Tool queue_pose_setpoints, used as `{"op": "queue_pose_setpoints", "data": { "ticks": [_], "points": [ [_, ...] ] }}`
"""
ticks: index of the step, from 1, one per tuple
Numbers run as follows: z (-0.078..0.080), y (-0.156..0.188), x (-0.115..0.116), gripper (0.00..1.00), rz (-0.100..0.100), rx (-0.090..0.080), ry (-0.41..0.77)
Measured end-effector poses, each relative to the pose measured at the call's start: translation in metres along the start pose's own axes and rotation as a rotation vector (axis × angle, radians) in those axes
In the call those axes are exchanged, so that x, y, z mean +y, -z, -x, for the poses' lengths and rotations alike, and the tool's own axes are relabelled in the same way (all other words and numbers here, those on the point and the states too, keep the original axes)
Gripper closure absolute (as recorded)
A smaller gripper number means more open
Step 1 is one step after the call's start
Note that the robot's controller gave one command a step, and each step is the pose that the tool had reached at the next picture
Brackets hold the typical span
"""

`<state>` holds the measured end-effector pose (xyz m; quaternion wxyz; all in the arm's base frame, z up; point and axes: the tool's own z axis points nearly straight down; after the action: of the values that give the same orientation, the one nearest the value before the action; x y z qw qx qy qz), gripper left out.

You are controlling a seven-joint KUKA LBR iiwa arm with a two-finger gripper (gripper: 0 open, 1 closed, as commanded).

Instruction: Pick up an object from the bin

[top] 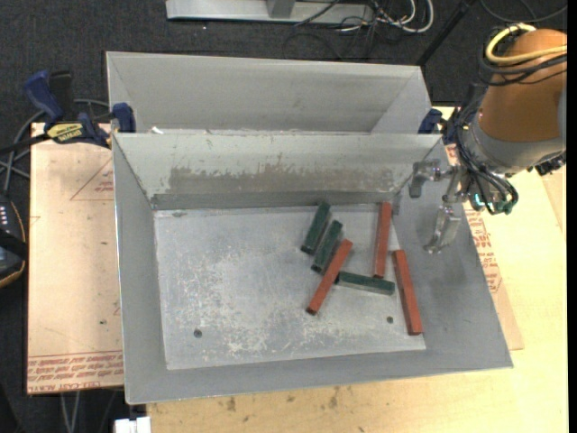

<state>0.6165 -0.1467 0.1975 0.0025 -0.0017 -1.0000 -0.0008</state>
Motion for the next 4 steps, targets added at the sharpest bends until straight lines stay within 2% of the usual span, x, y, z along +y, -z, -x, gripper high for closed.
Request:
{"op": "queue_pose_setpoints", "data": {
  "ticks": [1,2,3,4],
  "points": [
    [0.033,-0.127,0.004,0.00,0.008,-0.009,0.529],
    [0.035,-0.096,0.025,0.00,-0.005,-0.010,0.938],
    [0.041,-0.074,0.005,0.00,0.006,-0.013,1.396],
    [0.045,-0.124,0.020,0.00,0.002,-0.022,1.766]
  ]
}}
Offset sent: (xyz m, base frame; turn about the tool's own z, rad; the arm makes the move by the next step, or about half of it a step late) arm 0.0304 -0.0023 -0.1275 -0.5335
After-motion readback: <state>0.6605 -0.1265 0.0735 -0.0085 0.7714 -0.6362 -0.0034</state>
